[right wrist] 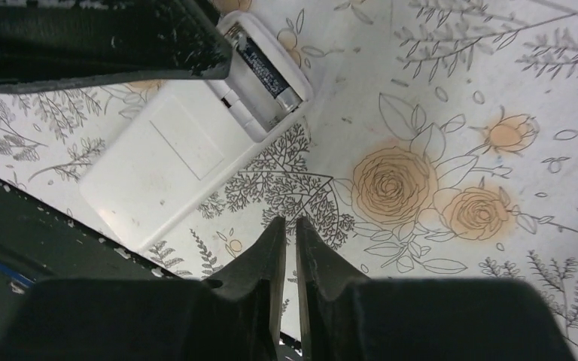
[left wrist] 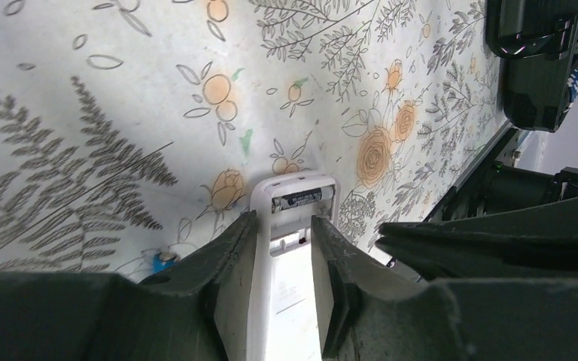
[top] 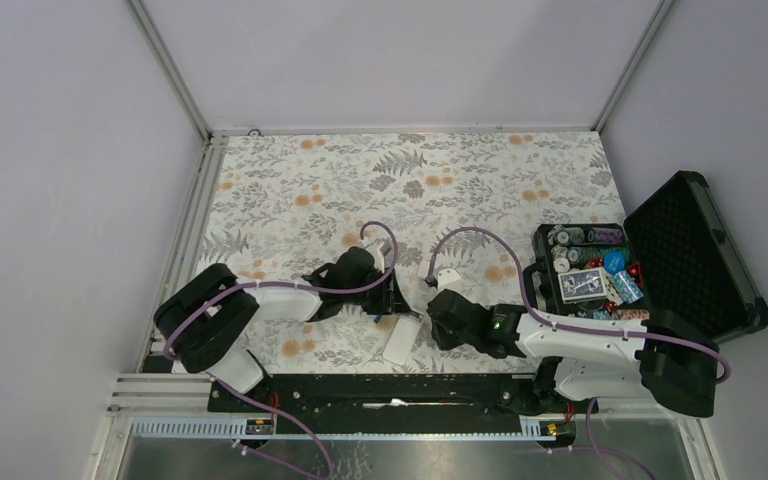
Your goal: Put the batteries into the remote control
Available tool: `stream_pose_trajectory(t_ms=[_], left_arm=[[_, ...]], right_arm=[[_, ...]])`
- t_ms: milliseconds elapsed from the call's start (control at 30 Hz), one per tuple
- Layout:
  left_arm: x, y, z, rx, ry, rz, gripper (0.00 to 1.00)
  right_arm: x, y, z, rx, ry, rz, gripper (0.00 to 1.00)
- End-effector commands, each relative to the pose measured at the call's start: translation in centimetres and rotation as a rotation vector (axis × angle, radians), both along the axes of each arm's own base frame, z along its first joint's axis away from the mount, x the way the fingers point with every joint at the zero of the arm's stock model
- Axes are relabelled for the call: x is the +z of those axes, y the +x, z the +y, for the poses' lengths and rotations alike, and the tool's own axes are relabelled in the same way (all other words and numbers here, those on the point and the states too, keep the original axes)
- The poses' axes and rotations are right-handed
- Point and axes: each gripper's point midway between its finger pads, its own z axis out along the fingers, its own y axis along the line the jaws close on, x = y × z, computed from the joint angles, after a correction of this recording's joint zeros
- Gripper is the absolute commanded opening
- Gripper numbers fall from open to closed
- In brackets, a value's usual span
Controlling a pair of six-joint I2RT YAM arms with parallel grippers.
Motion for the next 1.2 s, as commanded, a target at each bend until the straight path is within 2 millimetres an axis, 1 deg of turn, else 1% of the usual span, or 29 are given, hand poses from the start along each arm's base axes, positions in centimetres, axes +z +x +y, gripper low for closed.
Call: stream_pose_trajectory(t_ms=[0,67,233,433,633,733,900,1033,1067,1100,1167], left_arm=[[1.0,0.6,-2.4,-0.044,-0.025,-0.028,0.34],[0.8,0.3,-3.3,-0.068,-0.024,-0.021,0.35],[0.6,-0.6,-5.6,-0.130,-0.027,-0.004,0.34],[0.5,-2.0,-7.4,-0.190,-0.030,0.002,0.34],[0.9,-4.0,-8.4,-0.258,-0.042,-0.002,0.33],[1.4,-4.4,-8.1,-0.262,-0.028,-0.028,0.33],[2.5,-3.7,-6.4,-0.212,0.023,-0.100,0.34],[4.0,-2.8,-4.6,-0.155,0.060,-0.178,0.36],[4.7,-2.6,-4.1,-0.137,0.062,-0.200,0.36],[4.8,-2.5,-3.7,-0.126,0.074,-0.209,0.36],[5.6,-2.4,-2.8,-0.103,0.074,-0.232,0.36]], right_arm=[[-0.4,-1.3,0.9,0.028,0.074,0.048,0.16],[-0.9,-1.7,0.6,0.029,0.078,0.060,0.16],[-0.6,-2.0,0.2,0.038,0.099,0.059,0.16],[0.9,-1.6,-0.5,0.027,0.110,0.015,0.17],[2.2,-1.0,-1.3,0.001,0.098,-0.028,0.18],[2.9,-0.6,-1.7,-0.019,0.099,-0.052,0.18],[3.8,-0.2,-1.9,-0.040,0.122,-0.082,0.18],[3.9,-0.1,-1.8,-0.042,0.117,-0.084,0.18],[3.8,0.0,-1.8,-0.045,0.112,-0.085,0.18],[3.8,0.1,-1.8,-0.048,0.106,-0.087,0.18],[3.6,0.3,-1.9,-0.054,0.088,-0.091,0.18]])
